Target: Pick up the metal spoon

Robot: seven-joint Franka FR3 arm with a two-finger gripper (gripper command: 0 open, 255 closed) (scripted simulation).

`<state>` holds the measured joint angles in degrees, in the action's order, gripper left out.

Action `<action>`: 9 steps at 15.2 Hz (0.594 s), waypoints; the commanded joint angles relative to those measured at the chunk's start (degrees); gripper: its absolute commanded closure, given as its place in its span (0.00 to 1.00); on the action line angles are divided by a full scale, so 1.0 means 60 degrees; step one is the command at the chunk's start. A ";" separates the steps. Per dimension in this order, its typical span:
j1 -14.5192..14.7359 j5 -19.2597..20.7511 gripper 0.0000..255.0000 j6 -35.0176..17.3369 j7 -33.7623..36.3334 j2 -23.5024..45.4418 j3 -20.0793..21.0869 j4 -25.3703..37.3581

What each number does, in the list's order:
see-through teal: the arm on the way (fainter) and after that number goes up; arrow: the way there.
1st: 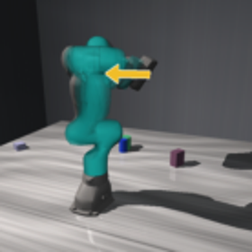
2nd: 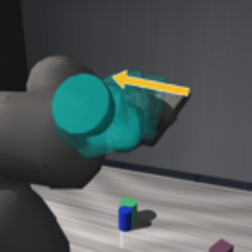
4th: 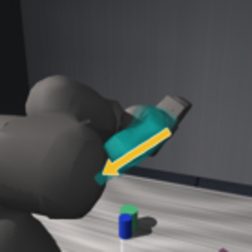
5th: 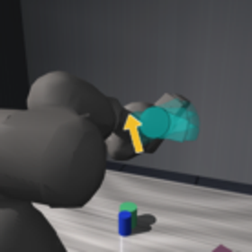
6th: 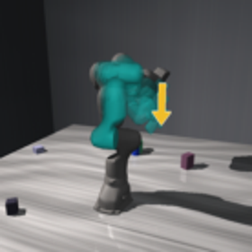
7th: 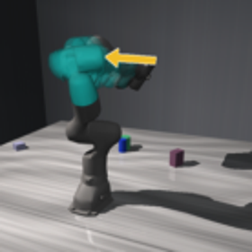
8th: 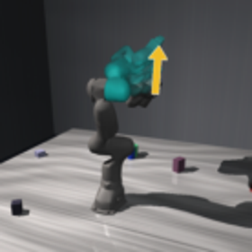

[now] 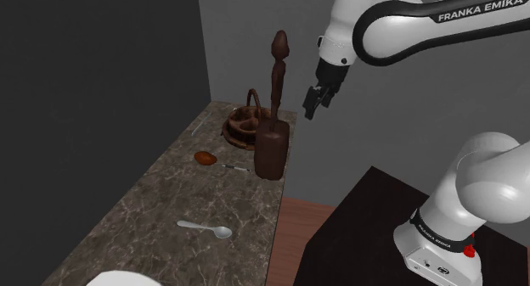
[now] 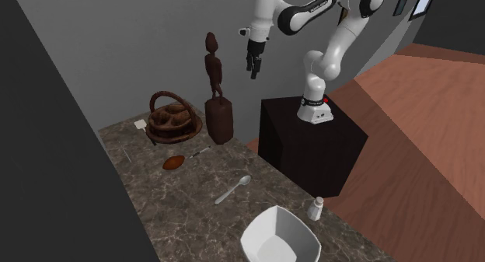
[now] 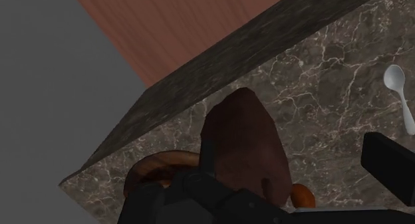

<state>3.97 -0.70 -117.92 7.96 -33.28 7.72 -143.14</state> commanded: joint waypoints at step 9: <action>0.0513 -0.0293 0.00 -0.3062 0.0547 0.2805 0.0883 -0.0029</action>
<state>6.77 -2.45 -134.19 10.77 -18.65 12.38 -143.64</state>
